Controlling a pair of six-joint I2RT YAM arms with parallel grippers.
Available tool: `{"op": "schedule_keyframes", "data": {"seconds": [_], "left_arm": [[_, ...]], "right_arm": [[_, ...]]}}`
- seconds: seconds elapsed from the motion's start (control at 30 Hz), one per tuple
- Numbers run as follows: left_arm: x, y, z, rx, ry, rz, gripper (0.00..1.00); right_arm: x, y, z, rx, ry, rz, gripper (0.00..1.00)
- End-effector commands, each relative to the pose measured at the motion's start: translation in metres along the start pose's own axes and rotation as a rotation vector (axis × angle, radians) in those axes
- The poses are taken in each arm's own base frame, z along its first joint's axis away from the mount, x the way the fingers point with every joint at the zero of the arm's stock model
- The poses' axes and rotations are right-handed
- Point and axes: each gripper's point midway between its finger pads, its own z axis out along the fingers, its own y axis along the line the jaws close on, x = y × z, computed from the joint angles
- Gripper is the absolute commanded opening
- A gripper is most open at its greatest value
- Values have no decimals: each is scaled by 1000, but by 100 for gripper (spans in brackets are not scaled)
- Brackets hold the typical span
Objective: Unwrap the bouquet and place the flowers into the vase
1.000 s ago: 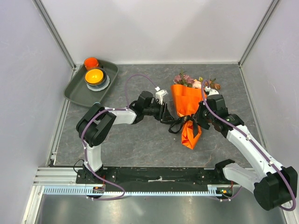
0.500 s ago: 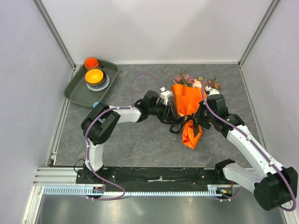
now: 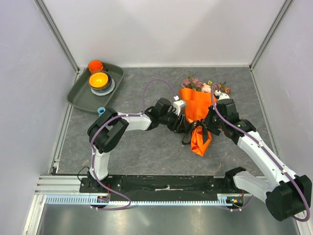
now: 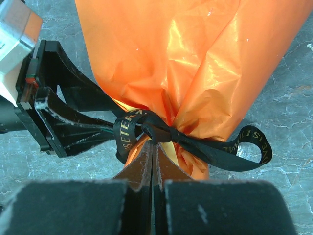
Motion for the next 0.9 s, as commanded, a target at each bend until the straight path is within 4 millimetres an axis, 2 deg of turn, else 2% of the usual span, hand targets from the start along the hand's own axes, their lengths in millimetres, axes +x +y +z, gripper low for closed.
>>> {"op": "schedule_keyframes", "data": {"seconds": [0.0, 0.2, 0.37, 0.53, 0.7, 0.87], "left_arm": [[-19, -3, 3, -24, -40, 108, 58], [-27, -11, 4, -40, -60, 135, 70], [-27, -18, 8, -32, -43, 114, 71], [-35, -34, 9, 14, -45, 44, 70], [-42, -29, 21, 6, -77, 11, 69], [-41, -35, 24, 2, -76, 38, 61]], "right_arm": [[-22, 10, -8, -26, -65, -11, 0], [-22, 9, -8, -27, -68, -12, 0], [-22, 9, -9, -26, -70, -16, 0], [-22, 10, -9, -28, -69, -23, 0], [-23, 9, -8, -27, -69, -32, 0], [-21, 14, -9, -53, -57, -39, 0]]}}
